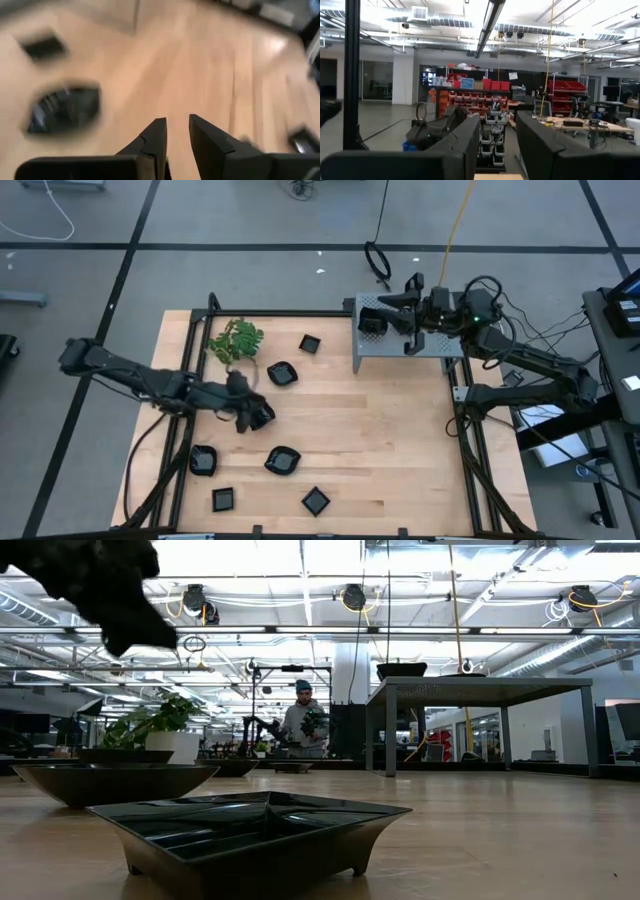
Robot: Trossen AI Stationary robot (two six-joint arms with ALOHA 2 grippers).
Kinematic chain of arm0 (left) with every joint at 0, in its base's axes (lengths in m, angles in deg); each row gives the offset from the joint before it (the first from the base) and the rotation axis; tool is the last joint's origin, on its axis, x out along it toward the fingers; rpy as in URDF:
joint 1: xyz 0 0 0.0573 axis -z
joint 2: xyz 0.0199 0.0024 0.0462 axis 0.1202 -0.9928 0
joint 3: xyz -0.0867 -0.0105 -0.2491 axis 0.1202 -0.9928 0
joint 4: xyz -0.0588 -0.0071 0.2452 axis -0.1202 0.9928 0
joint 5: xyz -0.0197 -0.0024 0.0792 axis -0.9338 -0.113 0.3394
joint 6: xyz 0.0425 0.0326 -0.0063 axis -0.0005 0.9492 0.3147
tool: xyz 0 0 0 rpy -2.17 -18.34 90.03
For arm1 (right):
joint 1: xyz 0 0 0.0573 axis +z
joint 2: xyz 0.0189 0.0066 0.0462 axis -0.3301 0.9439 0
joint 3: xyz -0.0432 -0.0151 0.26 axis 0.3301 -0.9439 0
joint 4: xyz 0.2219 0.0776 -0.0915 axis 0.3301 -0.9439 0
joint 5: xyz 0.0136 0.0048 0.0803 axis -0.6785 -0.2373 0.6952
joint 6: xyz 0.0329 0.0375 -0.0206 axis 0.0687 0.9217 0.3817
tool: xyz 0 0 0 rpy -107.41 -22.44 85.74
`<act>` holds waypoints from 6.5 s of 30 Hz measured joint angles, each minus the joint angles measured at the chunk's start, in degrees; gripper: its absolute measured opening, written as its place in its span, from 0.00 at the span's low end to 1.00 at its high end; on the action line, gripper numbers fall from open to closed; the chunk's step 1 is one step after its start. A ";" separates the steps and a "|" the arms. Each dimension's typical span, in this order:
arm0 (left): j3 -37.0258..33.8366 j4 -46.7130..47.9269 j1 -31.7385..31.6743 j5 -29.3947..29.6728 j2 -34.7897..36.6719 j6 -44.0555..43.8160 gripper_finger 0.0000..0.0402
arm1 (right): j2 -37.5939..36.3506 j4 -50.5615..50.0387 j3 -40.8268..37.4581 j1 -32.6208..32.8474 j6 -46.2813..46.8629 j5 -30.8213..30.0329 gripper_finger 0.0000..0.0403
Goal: Pick & Place Mini shaped plates
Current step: Move the distorted square plate to the center of the table, then move the leaf shaped plate to the center of the table
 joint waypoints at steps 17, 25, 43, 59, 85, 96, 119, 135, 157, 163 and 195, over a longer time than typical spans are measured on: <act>2.64 1.52 0.02 -9.78 -24.89 1.83 0.21 | 0.00 -11.74 0.00 0.00 -1.17 0.04 0.29; 2.64 1.31 0.02 -8.34 -29.53 4.70 0.21 | 0.00 -17.62 0.00 0.00 -1.68 0.04 0.29; 14.17 -6.25 -2.28 -6.24 -35.96 34.15 0.03 | -0.02 -19.95 0.00 0.00 -5.59 0.04 0.29; 35.75 -14.93 -16.41 -13.28 -57.02 61.33 0.03 | -0.13 -24.63 -0.02 0.00 -8.98 0.06 0.29; 48.37 -7.79 -17.81 -18.74 -67.64 56.36 0.17 | -4.68 -35.57 -0.02 -0.13 -13.11 -0.28 0.29; 48.35 1.05 -16.41 4.30 -57.44 53.73 0.40 | -4.61 -35.56 -0.02 -0.13 -13.03 -0.28 0.29; 42.80 41.43 -26.73 -8.35 -46.08 11.67 0.37 | -4.39 -36.33 -0.02 -0.04 -12.93 -10.82 0.29; 24.86 14.72 -26.75 -8.53 -46.27 30.98 0.37 | -4.39 -35.93 -0.02 -0.04 -7.05 -10.80 0.29; 19.13 3.16 -25.46 -8.58 -45.92 36.06 0.37 | -4.39 -35.95 -0.02 -0.04 -5.42 -10.79 0.29; 23.35 3.34 -23.18 -8.58 -45.79 35.77 0.37 | -4.39 -35.95 -0.02 -0.03 -5.42 -10.80 0.29; 24.83 4.51 -20.10 -4.52 -54.37 37.16 0.37 | -4.35 -36.58 -0.02 -0.02 -7.00 -10.82 0.29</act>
